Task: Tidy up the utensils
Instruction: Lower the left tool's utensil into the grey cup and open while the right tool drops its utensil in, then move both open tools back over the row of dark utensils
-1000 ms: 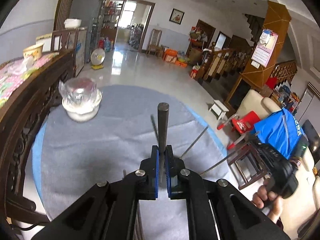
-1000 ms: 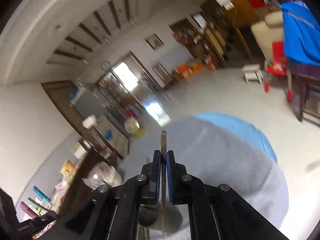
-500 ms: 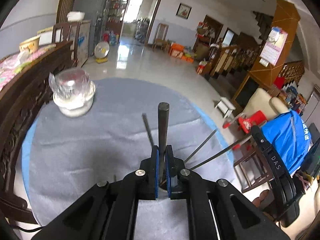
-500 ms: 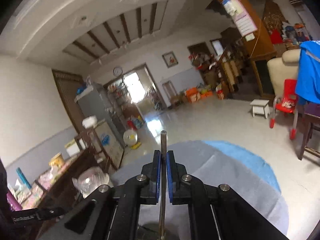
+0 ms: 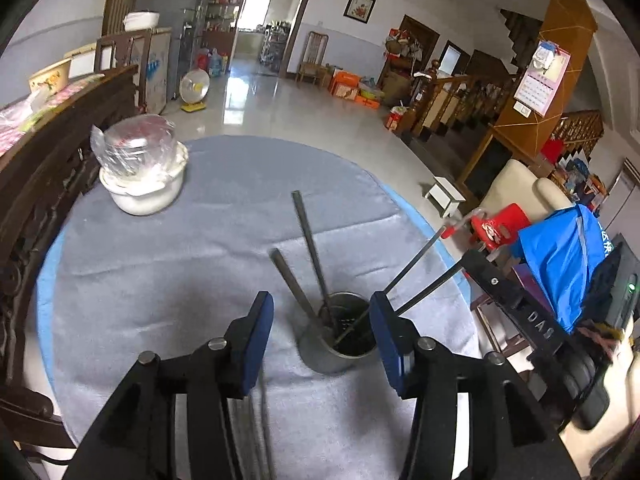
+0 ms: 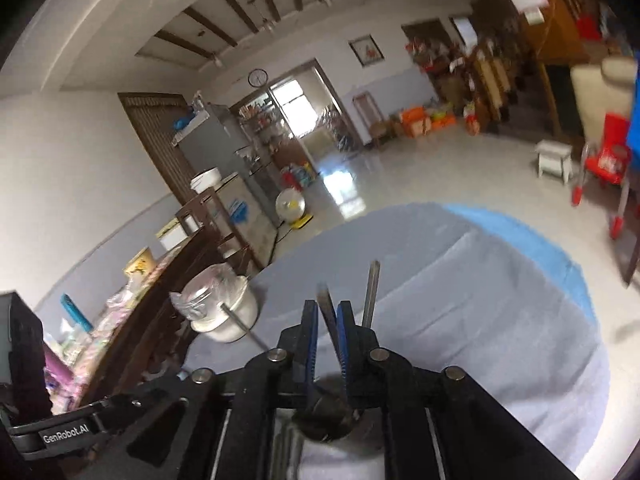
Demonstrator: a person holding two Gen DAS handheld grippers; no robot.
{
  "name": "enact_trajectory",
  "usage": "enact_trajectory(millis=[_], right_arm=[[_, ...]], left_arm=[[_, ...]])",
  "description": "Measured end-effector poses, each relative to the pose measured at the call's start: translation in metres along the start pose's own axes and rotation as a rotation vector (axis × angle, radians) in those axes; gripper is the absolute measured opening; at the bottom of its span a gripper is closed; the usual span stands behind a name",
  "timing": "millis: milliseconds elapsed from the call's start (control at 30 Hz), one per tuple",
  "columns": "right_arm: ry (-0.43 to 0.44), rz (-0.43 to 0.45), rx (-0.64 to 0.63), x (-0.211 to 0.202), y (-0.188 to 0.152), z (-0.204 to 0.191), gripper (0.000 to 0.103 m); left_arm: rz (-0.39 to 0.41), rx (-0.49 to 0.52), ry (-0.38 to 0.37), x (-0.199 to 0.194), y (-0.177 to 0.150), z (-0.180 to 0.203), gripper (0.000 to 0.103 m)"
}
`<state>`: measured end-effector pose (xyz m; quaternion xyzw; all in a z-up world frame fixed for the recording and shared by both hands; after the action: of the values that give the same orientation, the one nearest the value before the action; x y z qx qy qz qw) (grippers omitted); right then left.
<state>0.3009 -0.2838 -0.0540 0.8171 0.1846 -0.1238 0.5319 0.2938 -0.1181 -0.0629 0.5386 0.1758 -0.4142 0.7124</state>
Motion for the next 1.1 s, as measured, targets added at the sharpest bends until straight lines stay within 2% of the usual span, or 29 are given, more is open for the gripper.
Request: enact_trajectory(millis=[33, 67, 100, 200, 333, 433, 500, 633, 900, 1100], right_arm=[[0.023, 0.005, 0.025, -0.004, -0.003, 0.003, 0.034], [0.044, 0.015, 0.048, -0.007, -0.004, 0.005, 0.061], [0.067, 0.042, 0.073, -0.013, -0.004, 0.008, 0.076], [0.052, 0.108, 0.071, -0.032, -0.005, 0.02, 0.076], [0.076, 0.096, 0.079, -0.038, -0.016, 0.032, 0.074], [0.062, 0.054, 0.062, -0.034, -0.031, 0.034, 0.058], [0.064, 0.004, 0.035, -0.028, -0.049, 0.033, 0.041], [0.093, -0.094, -0.026, -0.017, -0.09, 0.022, 0.04], [0.189, -0.274, -0.103, 0.002, -0.166, -0.013, 0.04], [0.211, -0.358, -0.093, 0.013, -0.194, -0.018, 0.04]], left_arm=[[0.005, -0.002, 0.003, -0.003, 0.0, -0.005, 0.053], [0.008, -0.007, 0.01, -0.006, -0.002, -0.012, 0.054], [0.011, -0.013, 0.019, -0.009, -0.004, -0.019, 0.054], [0.013, -0.04, 0.047, -0.013, -0.01, -0.042, 0.055], [-0.022, -0.09, 0.102, -0.008, -0.029, -0.076, 0.058], [-0.07, -0.122, 0.145, 0.003, -0.051, -0.102, 0.058], [-0.11, -0.147, 0.172, 0.013, -0.067, -0.117, 0.058], [-0.16, -0.169, 0.205, 0.021, -0.092, -0.136, 0.058], [-0.245, -0.126, 0.219, 0.031, -0.137, -0.144, 0.058], [-0.299, -0.108, 0.21, 0.039, -0.16, -0.142, 0.058]])
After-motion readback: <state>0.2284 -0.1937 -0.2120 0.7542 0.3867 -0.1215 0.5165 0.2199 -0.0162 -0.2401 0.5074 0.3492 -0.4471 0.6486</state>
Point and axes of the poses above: each gripper's, at about its wrist camera, not at the fingertips, and x roughly the way its jaws point, z to its right, y to its top, the point moved 10 cm from there along x, roughly the way its jaws point, and after that the axes turned 9 degrees about -x, right-handed, at the moved point
